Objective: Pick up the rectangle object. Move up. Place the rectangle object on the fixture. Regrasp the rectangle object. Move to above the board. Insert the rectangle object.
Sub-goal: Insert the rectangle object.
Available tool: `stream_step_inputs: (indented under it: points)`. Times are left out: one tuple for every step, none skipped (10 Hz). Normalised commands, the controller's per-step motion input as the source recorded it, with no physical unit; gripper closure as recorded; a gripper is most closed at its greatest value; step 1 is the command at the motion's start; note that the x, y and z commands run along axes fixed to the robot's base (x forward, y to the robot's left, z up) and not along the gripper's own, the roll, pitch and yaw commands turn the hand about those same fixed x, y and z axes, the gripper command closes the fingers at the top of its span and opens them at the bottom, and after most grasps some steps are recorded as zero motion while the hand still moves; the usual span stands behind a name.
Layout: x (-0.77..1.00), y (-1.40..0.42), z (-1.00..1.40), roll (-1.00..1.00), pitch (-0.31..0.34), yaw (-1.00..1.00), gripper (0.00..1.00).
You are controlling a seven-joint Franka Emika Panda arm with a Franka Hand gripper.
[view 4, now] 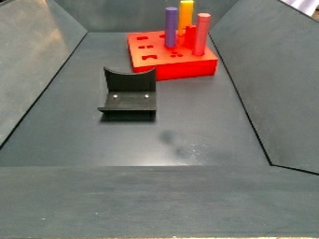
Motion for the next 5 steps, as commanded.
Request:
stream_step_inputs:
  points:
    - [0.71, -0.28, -0.76, -0.04, -0.127, 0.18, 1.00]
    - [0.65, -0.67, -0.65, 0.02, -0.206, 0.09, 1.00]
    - [0.56, -0.61, -0.69, 0.01, -0.219, 0.15, 1.00]
    - [0.52, -0.41, -0.77, 0.11, -0.056, 0.27, 1.00]
    - [0.51, -0.31, -0.61, 0.32, 0.014, 0.34, 1.00]
